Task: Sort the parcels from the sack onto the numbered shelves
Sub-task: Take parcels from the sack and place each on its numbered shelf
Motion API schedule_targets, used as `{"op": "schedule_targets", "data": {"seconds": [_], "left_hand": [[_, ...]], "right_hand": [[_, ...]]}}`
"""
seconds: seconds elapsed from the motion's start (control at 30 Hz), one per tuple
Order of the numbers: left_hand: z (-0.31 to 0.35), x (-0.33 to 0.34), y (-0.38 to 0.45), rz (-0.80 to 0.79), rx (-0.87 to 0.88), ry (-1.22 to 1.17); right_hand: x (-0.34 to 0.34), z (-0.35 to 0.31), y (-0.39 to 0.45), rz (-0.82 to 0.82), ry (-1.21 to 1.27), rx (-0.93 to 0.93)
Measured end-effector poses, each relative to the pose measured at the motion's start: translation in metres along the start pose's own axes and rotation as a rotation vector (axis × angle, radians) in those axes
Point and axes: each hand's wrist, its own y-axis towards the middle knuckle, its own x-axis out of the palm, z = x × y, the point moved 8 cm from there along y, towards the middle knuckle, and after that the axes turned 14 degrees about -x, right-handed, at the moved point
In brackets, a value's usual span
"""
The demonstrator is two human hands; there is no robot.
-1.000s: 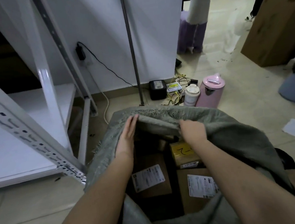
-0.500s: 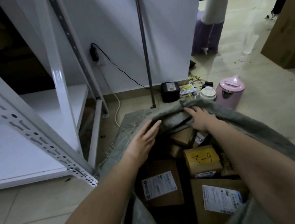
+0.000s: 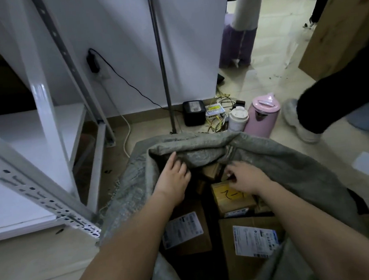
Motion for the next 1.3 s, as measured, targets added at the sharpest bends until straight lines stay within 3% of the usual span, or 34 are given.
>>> {"op": "schedule_targets", "data": {"seconds": [0.07,0.17,0.27,0.37,0.53,0.67,0.73,0.87,0.93,1.0,1.07,1.13,1.2,1.3], "left_hand": [[0.009,-0.003,-0.003,0.017,0.032,0.022],[0.020,0.000,-0.008,0.005,0.073,0.048],[0.030,0.003,-0.014,-0.013,0.103,0.027],[0.041,0.009,-0.018,-0.054,0.103,-0.071],[0.045,0.008,-0.018,-0.217,-0.037,-0.622],[0.026,-0.013,-0.012,-0.148,-0.118,-1.011],[0.015,-0.023,-0.011,-0.120,-0.113,-1.086],[0.000,-0.039,-0.022,-0.213,-0.143,-1.137],[-0.015,-0.048,-0.035,-0.287,-0.268,-1.237],[-0.030,-0.058,-0.053,-0.423,-0.426,-1.381],[-0.048,-0.077,-0.074,-0.583,-0.613,-1.592],[-0.063,-0.102,-0.097,-0.712,-0.792,-1.761],[-0.082,-0.133,-0.116,-0.800,-0.899,-1.854],[-0.110,-0.172,-0.142,-0.857,-0.981,-1.917]], "right_hand": [[0.034,0.003,-0.011,-0.324,-0.062,0.010],[0.049,0.005,-0.019,-0.437,-0.182,0.041],[0.045,-0.004,-0.018,-0.367,-0.304,-0.014],[0.031,-0.016,-0.018,-0.236,-0.205,-0.082],[-0.027,-0.036,-0.025,0.021,-0.031,-0.149],[-0.057,-0.044,-0.034,0.046,0.020,-0.172],[-0.064,-0.055,-0.036,0.044,0.039,-0.225],[-0.085,-0.076,-0.048,0.069,0.132,-0.269],[-0.101,-0.075,-0.059,0.098,0.302,-0.154],[-0.115,-0.070,-0.076,0.241,0.631,0.038],[-0.123,-0.057,-0.101,0.455,1.000,0.362],[-0.120,-0.059,-0.133,0.555,1.260,0.738],[-0.131,-0.078,-0.163,0.527,1.361,1.011],[-0.180,-0.112,-0.200,0.502,1.343,1.197]]}}
